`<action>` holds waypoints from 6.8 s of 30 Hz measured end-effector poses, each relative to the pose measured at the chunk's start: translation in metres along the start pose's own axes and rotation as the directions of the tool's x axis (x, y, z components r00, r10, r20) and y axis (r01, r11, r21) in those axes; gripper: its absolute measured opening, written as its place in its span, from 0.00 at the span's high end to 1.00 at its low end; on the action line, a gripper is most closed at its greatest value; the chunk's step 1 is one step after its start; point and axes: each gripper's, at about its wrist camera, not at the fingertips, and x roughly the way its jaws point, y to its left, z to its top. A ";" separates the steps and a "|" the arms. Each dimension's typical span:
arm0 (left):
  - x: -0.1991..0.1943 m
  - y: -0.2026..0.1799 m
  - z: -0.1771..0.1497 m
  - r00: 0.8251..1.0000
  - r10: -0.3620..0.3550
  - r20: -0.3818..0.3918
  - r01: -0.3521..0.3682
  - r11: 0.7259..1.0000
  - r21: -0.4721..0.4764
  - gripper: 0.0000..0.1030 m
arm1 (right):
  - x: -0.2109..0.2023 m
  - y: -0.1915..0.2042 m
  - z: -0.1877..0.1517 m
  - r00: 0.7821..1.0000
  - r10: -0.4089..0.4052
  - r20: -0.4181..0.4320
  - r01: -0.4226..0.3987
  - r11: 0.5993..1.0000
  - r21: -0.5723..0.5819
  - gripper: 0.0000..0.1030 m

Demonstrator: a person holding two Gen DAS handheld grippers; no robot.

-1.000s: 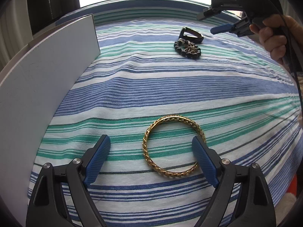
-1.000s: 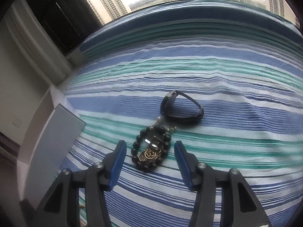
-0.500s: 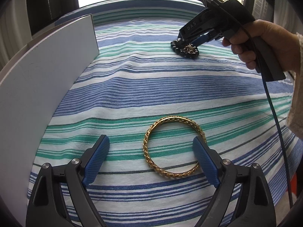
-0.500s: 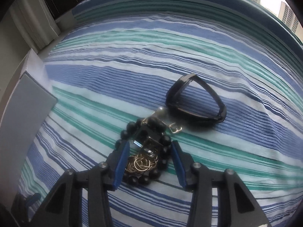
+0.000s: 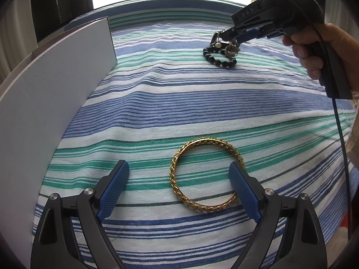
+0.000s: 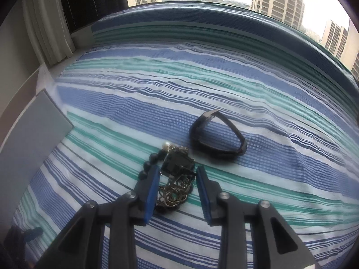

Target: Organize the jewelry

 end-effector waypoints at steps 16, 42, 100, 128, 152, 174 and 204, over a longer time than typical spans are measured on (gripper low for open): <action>0.000 0.001 0.000 1.000 0.000 0.000 0.000 1.000 0.000 0.12 | -0.062 -0.097 -0.058 0.890 0.449 0.079 -0.440 0.800 0.408 0.67; -0.030 0.011 0.008 0.997 -0.076 -0.017 0.074 0.993 -0.096 0.98 | -0.068 -0.078 -0.112 0.994 -0.105 -0.012 0.106 0.988 0.111 0.75; -0.165 0.343 -0.056 0.967 0.246 -0.068 -0.217 0.654 -0.725 0.45 | -0.053 0.370 -0.007 0.907 0.418 -0.051 -0.407 0.841 -0.356 0.41; -0.090 0.047 0.011 0.999 -0.054 -0.008 0.051 0.979 -0.196 0.20 | -0.095 -0.063 -0.185 0.940 -0.311 0.140 0.282 0.940 0.193 0.26; -0.045 0.031 -0.017 0.987 -0.039 -0.156 0.005 0.977 -0.214 0.20 | -0.078 -0.072 -0.190 0.949 -0.305 0.076 0.283 0.934 0.218 0.21; -0.035 0.031 -0.021 0.979 -0.026 -0.202 -0.019 0.976 -0.216 0.20 | -0.078 -0.072 -0.189 0.949 -0.305 0.075 0.283 0.934 0.218 0.21; 0.042 0.021 0.142 0.971 -0.144 -0.191 0.094 0.964 -0.249 0.13 | -0.078 -0.071 -0.188 0.951 -0.301 0.074 0.279 0.935 0.219 0.20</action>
